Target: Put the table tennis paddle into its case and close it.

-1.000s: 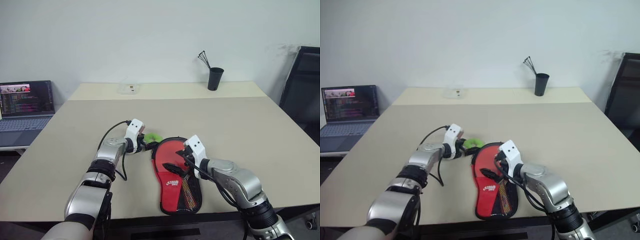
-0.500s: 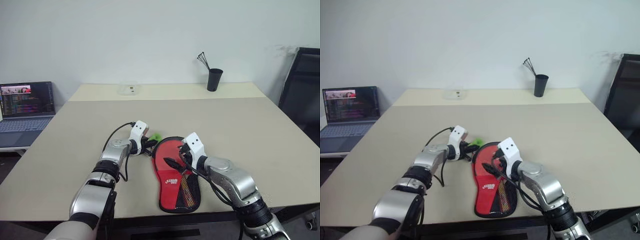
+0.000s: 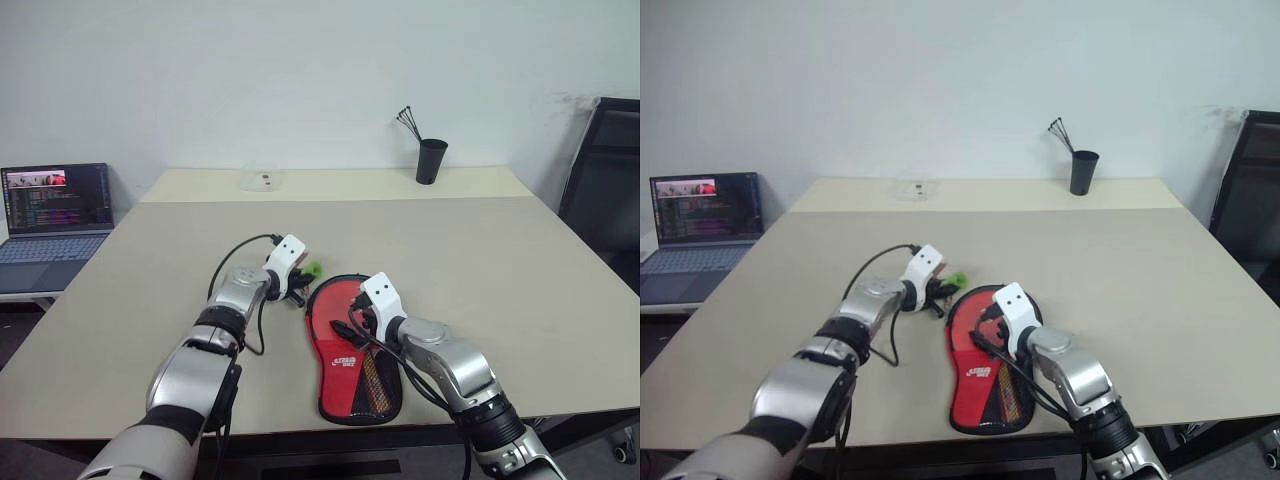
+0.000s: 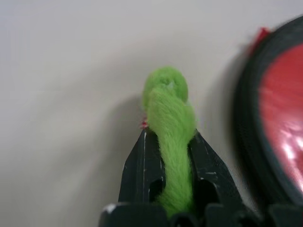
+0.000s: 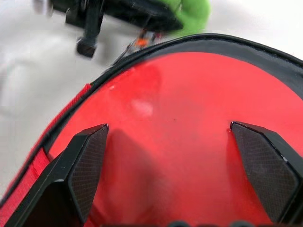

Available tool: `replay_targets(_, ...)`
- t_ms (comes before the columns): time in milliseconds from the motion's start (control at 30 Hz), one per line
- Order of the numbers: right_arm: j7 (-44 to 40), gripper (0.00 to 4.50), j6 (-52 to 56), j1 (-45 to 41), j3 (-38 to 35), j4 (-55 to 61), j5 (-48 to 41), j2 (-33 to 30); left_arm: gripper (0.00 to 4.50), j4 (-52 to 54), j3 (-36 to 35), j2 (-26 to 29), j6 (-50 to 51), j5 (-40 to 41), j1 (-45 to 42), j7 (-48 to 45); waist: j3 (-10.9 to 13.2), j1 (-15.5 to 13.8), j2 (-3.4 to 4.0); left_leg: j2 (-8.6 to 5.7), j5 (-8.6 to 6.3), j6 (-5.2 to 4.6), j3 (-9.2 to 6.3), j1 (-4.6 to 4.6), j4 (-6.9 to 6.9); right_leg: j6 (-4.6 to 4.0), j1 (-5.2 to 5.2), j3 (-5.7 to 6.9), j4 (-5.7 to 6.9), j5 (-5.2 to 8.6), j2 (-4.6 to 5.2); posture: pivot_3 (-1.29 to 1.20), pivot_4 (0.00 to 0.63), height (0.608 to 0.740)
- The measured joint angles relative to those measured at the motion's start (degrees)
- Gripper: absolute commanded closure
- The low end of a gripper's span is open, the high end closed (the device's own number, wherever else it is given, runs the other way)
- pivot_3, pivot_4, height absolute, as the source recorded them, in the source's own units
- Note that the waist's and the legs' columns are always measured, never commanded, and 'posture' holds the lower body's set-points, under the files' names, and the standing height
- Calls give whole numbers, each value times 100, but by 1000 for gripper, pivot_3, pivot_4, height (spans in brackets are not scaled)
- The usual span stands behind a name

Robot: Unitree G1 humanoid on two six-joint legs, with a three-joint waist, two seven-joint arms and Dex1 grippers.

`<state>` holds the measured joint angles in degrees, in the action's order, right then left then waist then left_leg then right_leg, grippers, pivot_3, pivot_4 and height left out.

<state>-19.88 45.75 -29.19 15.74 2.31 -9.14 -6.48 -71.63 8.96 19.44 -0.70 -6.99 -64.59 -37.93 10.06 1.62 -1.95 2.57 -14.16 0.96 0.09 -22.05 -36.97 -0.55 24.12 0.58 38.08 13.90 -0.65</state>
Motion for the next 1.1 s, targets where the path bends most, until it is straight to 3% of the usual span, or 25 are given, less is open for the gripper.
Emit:
replay_targets(300, 219, 0, 105, 431, 70, 444, 122, 253, 4373, -685, 633, -628, -678, -1162, -713, 856, -1, 0, -2, -1, -1, 1, 1, -16, 2, 0, 7, 1, -11, 0, 1, 0, 150, 740)
replay_targets(633, 542, 0, 122, 1021, 150, 929, 152, 566, 4373, -887, 1328, -1365, -1262, -2212, -950, 1365, -9, -22, -13, -4, -1, 2, 2, -9, 1, 1, 2, 0, -11, 1, 2, 0, 150, 740)
replay_targets(1100, 749, 0, 208, 1209, 251, 1167, 181, 651, 4373, -894, 1314, -2292, -1649, -2366, -1405, 1589, -10, -31, -14, -14, -3, 3, 2, -17, 3, 2, 2, 1, -21, 1, 10, 0, 150, 740)
